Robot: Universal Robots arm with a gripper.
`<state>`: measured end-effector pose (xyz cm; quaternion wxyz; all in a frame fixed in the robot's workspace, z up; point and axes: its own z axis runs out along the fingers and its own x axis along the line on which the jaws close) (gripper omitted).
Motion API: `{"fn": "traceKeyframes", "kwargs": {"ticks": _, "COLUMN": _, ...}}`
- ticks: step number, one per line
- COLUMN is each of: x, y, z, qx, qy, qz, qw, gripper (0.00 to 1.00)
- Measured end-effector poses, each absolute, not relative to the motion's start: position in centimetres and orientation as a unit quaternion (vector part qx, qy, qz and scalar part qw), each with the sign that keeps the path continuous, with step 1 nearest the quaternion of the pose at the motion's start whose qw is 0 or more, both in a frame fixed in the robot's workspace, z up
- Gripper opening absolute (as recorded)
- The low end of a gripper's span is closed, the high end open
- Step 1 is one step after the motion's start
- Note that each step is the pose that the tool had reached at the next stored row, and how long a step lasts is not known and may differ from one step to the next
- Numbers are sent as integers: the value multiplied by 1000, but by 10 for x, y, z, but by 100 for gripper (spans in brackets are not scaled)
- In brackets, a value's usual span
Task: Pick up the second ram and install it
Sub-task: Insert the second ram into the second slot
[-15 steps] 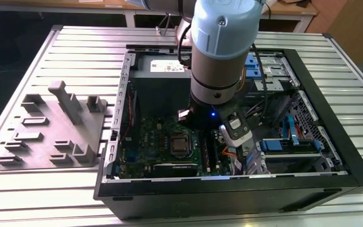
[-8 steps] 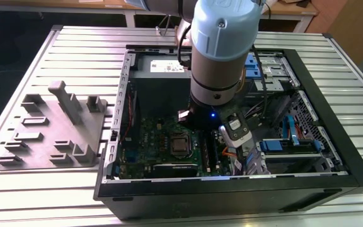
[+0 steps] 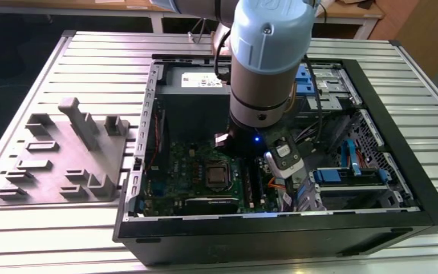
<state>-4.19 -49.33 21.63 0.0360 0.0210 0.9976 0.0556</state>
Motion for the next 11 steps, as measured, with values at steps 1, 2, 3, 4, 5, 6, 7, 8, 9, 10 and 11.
{"fn": "traceKeyframes", "kwargs": {"ticks": 1, "x": -42, "y": -493, "z": 216, "qx": 21, "qy": 997, "qz": 59, "qw": 36, "gripper": 8}}
{"fn": "traceKeyframes", "kwargs": {"ticks": 2, "x": -42, "y": -493, "z": 216, "qx": 21, "qy": 997, "qz": 61, "qw": 36, "gripper": 8}}
{"fn": "traceKeyframes", "kwargs": {"ticks": 3, "x": -42, "y": -493, "z": 216, "qx": 21, "qy": 997, "qz": 61, "qw": 36, "gripper": 8}}
{"fn": "traceKeyframes", "kwargs": {"ticks": 4, "x": -42, "y": -493, "z": 216, "qx": 21, "qy": 997, "qz": 61, "qw": 36, "gripper": 8}}
{"fn": "traceKeyframes", "kwargs": {"ticks": 5, "x": -42, "y": -493, "z": 216, "qx": 21, "qy": 997, "qz": 61, "qw": 36, "gripper": 8}}
{"fn": "traceKeyframes", "kwargs": {"ticks": 6, "x": -42, "y": -493, "z": 216, "qx": 21, "qy": 997, "qz": 61, "qw": 36, "gripper": 8}}
{"fn": "traceKeyframes", "kwargs": {"ticks": 7, "x": -42, "y": -493, "z": 216, "qx": 21, "qy": 997, "qz": 61, "qw": 36, "gripper": 8}}
{"fn": "traceKeyframes", "kwargs": {"ticks": 8, "x": -42, "y": -493, "z": 216, "qx": 21, "qy": 997, "qz": 61, "qw": 36, "gripper": 8}}
{"fn": "traceKeyframes", "kwargs": {"ticks": 9, "x": -42, "y": -493, "z": 215, "qx": 21, "qy": 997, "qz": 61, "qw": 36, "gripper": 8}}
{"fn": "traceKeyframes", "kwargs": {"ticks": 10, "x": -42, "y": -493, "z": 215, "qx": 21, "qy": 997, "qz": 61, "qw": 36, "gripper": 8}}
{"fn": "traceKeyframes", "kwargs": {"ticks": 11, "x": -42, "y": -493, "z": 215, "qx": 21, "qy": 997, "qz": 61, "qw": 36, "gripper": 8}}
